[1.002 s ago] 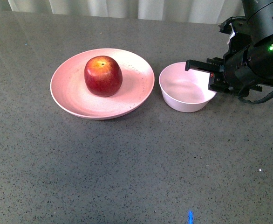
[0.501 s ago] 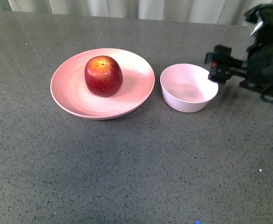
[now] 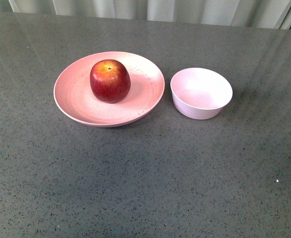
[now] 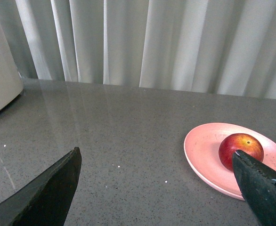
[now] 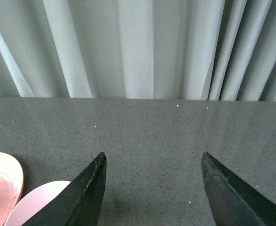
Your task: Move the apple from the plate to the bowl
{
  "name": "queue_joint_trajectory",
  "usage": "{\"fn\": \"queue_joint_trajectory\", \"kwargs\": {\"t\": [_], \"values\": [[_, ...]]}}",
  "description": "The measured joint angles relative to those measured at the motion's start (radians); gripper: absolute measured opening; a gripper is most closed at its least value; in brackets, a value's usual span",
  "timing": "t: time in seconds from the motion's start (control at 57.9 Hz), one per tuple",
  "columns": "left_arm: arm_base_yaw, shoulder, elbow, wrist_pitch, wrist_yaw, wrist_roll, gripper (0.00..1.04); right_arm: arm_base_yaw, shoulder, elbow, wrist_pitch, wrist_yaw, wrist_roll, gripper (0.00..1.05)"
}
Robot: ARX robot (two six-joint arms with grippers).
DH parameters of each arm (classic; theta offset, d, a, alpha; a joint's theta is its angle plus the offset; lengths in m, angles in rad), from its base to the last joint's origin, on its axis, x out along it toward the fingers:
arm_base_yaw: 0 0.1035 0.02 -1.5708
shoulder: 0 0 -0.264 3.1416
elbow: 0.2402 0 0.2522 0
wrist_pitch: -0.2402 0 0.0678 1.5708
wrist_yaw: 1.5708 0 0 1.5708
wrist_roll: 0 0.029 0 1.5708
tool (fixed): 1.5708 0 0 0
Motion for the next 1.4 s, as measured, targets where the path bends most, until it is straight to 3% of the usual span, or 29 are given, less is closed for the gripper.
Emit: {"fn": "queue_joint_trajectory", "kwargs": {"t": [0.328, 0.657, 0.778, 1.4], "values": [[0.000, 0.000, 0.000, 0.000, 0.000, 0.000, 0.96, -0.073, -0.195, -0.183, -0.009, -0.073, -0.029, 0.02], [0.000, 0.000, 0.000, 0.000, 0.000, 0.000, 0.96, -0.080, -0.398, -0.291, -0.106, -0.077, -0.032, 0.02], [0.000, 0.000, 0.000, 0.000, 0.000, 0.000, 0.96, -0.080, -0.419, -0.340, -0.071, -0.077, -0.033, 0.02], [0.000, 0.000, 0.000, 0.000, 0.000, 0.000, 0.96, -0.080, -0.866, -0.369, -0.465, -0.077, -0.033, 0.02]]}}
